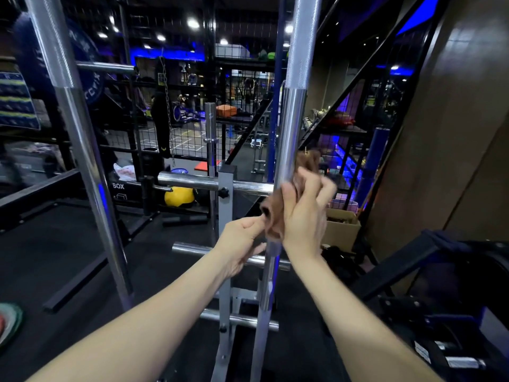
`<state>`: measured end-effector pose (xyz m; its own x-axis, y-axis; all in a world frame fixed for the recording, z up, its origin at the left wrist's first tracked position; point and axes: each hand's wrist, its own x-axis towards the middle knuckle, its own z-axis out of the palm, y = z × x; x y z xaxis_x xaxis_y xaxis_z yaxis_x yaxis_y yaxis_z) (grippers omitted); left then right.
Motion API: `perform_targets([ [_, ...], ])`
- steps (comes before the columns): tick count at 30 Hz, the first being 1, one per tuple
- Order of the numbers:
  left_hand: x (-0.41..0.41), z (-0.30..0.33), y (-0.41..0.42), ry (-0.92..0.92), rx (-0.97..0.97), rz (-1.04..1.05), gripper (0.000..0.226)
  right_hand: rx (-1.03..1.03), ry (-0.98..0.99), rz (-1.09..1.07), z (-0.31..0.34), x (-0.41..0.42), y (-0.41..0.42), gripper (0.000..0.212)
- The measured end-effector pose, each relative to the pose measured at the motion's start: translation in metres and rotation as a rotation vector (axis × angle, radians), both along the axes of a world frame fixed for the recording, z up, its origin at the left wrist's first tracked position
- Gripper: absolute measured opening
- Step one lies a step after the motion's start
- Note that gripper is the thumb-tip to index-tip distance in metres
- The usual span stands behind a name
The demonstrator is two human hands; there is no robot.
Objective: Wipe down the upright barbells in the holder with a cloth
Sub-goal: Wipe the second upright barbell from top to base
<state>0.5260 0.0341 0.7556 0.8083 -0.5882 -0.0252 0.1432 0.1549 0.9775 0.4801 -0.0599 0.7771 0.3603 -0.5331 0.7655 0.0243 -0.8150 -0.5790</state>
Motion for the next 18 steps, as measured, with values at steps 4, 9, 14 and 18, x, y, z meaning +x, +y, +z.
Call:
perform_targets([
  [4,0.003,0.016,0.011,-0.064,0.103,-0.089,0.033,0.088,0.327,0.003,-0.055,-0.018,0.0,0.042],
  [9,0.026,0.085,0.015,-0.48,0.082,0.055,0.036,-0.009,0.167,-0.023,-0.005,-0.011,0.002,0.049],
  [14,0.027,0.131,0.002,-0.575,-0.104,-0.133,0.018,-0.035,0.123,-0.058,-0.01,-0.004,0.004,0.056],
  [18,0.028,0.125,-0.003,-0.547,-0.14,-0.109,0.025,0.017,0.251,-0.021,-0.037,-0.012,0.005,0.056],
])
